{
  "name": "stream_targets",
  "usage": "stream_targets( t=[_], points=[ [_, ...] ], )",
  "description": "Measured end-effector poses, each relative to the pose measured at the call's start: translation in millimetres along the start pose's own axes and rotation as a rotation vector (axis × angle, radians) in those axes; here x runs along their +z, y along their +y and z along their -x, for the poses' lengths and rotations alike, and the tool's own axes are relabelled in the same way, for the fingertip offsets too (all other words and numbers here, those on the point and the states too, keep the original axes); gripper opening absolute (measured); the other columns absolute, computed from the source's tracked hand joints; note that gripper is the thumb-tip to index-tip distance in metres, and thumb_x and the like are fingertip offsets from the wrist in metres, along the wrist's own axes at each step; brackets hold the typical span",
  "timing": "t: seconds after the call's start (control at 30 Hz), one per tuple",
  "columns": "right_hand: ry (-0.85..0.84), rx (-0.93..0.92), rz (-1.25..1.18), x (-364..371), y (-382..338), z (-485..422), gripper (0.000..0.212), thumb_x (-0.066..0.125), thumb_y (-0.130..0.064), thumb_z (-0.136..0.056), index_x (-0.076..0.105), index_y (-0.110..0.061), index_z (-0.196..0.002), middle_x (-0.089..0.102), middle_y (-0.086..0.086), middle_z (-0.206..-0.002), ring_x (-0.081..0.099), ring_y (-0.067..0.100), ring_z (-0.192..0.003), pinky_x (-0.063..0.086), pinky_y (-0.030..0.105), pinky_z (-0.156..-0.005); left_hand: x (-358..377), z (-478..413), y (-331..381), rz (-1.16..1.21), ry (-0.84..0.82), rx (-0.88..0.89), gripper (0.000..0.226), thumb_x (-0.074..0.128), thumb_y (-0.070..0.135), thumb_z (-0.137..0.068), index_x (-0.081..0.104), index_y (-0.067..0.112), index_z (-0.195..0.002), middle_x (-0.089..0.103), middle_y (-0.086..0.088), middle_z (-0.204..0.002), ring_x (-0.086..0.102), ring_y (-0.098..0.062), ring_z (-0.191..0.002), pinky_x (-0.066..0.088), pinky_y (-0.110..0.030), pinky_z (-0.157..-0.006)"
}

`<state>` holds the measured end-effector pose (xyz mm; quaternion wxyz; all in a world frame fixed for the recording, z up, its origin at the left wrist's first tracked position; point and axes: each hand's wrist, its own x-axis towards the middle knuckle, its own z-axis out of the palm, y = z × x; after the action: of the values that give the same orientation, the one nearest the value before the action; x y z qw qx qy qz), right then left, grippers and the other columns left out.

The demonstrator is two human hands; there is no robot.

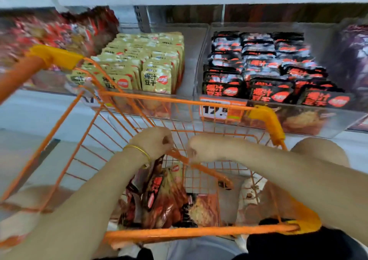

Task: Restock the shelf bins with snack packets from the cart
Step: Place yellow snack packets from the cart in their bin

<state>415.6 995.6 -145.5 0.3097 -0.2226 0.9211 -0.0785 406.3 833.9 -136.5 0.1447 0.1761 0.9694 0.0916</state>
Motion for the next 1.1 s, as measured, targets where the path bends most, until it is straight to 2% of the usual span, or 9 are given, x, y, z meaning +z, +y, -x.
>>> stream_targets(
  t=[0.17, 0.3, 0.4, 0.53, 0.67, 0.77, 0.87, 0.97, 1.1],
  points=[
    [-0.125, 0.124, 0.029, 62, -20, -75, 0.020, 0.050, -0.016, -0.097, 0.063, -0.001, -0.101, 0.054, 0.010, -0.073, 0.047, 0.018, -0.056, 0.035, 0.027, -0.048, 5, -6, -17, 0.001, -0.053, -0.126, 0.017, 0.053, 0.019, -0.093, 0.061, 0.012, -0.106, 0.060, -0.008, -0.113, 0.055, -0.025, -0.105, 0.044, -0.032, -0.087],
    [0.019, 0.254, -0.345, 82, -14, -89, 0.049, 0.052, -0.014, -0.095, 0.033, 0.005, -0.136, 0.051, 0.019, -0.124, 0.059, 0.025, -0.075, 0.048, 0.024, -0.050, 2, -6, -17, -0.002, -0.054, -0.156, 0.019, 0.049, 0.018, -0.095, 0.059, 0.014, -0.110, 0.057, -0.008, -0.120, 0.054, -0.024, -0.108, 0.045, -0.034, -0.092],
    [0.052, 0.294, -0.643, 78, -9, -86, 0.053, 0.057, -0.022, -0.094, 0.033, -0.001, -0.136, 0.047, 0.015, -0.128, 0.057, 0.030, -0.100, 0.050, 0.031, -0.070, 1, -5, -18, 0.017, -0.052, -0.177, 0.019, 0.048, 0.017, -0.095, 0.060, 0.013, -0.110, 0.058, -0.008, -0.118, 0.054, -0.025, -0.108, 0.045, -0.036, -0.094],
    [-0.037, 0.292, -0.692, 81, -17, -87, 0.028, 0.058, -0.019, -0.093, 0.046, -0.003, -0.112, 0.048, 0.015, -0.110, 0.056, 0.030, -0.092, 0.052, 0.026, -0.050, -2, -3, -18, 0.045, -0.001, -0.159, 0.019, 0.046, 0.017, -0.095, 0.061, 0.013, -0.108, 0.062, -0.006, -0.110, 0.056, -0.023, -0.102, 0.047, -0.035, -0.090],
    [0.051, 0.319, -0.609, 73, -24, -82, 0.020, 0.057, -0.007, -0.092, 0.043, -0.011, -0.077, 0.050, 0.008, -0.081, 0.055, 0.022, -0.067, 0.049, 0.027, -0.051, -9, 2, -23, 0.088, 0.074, -0.184, 0.019, 0.047, 0.018, -0.095, 0.063, 0.013, -0.103, 0.063, -0.006, -0.105, 0.058, -0.023, -0.097, 0.049, -0.034, -0.086],
    [0.225, 0.163, -0.218, 35, -34, -62, 0.024, 0.046, 0.003, -0.090, 0.031, -0.014, -0.081, 0.035, -0.001, -0.075, 0.044, 0.020, -0.069, 0.029, 0.026, -0.046, -24, 7, -27, 0.172, 0.253, -0.209, 0.019, 0.046, 0.018, -0.094, 0.064, 0.010, -0.094, 0.065, -0.007, -0.094, 0.059, -0.024, -0.088, 0.049, -0.034, -0.077],
    [0.468, 0.039, -0.039, -14, -47, -31, 0.021, 0.048, 0.000, -0.089, 0.033, -0.015, -0.091, 0.046, 0.006, -0.083, 0.053, 0.029, -0.082, 0.039, 0.030, -0.055, -43, 11, -32, 0.291, 0.563, -0.200, 0.016, 0.049, 0.016, -0.092, 0.064, 0.012, -0.091, 0.059, -0.003, -0.079, 0.056, -0.023, -0.077, 0.041, -0.028, -0.064],
    [0.709, -0.025, -0.189, -64, -50, -1, 0.018, 0.059, -0.013, -0.088, 0.042, -0.017, -0.085, 0.056, 0.005, -0.088, 0.055, 0.026, -0.087, 0.048, 0.036, -0.072, -59, 15, -38, 0.366, 0.818, -0.208, 0.015, 0.051, 0.011, -0.090, 0.065, 0.013, -0.095, 0.058, 0.000, -0.082, 0.053, -0.019, -0.076, 0.038, -0.026, -0.063],
    [1.190, -0.094, -0.579, -111, -44, 3, 0.025, 0.067, -0.014, -0.083, 0.044, -0.021, -0.076, 0.042, -0.011, -0.068, 0.047, 0.012, -0.069, 0.039, 0.028, -0.065, -74, 6, -51, 0.326, 0.876, -0.197, 0.018, 0.051, 0.005, -0.086, 0.066, 0.010, -0.096, 0.063, -0.007, -0.094, 0.056, -0.024, -0.089, 0.045, -0.032, -0.072]
  ],
)
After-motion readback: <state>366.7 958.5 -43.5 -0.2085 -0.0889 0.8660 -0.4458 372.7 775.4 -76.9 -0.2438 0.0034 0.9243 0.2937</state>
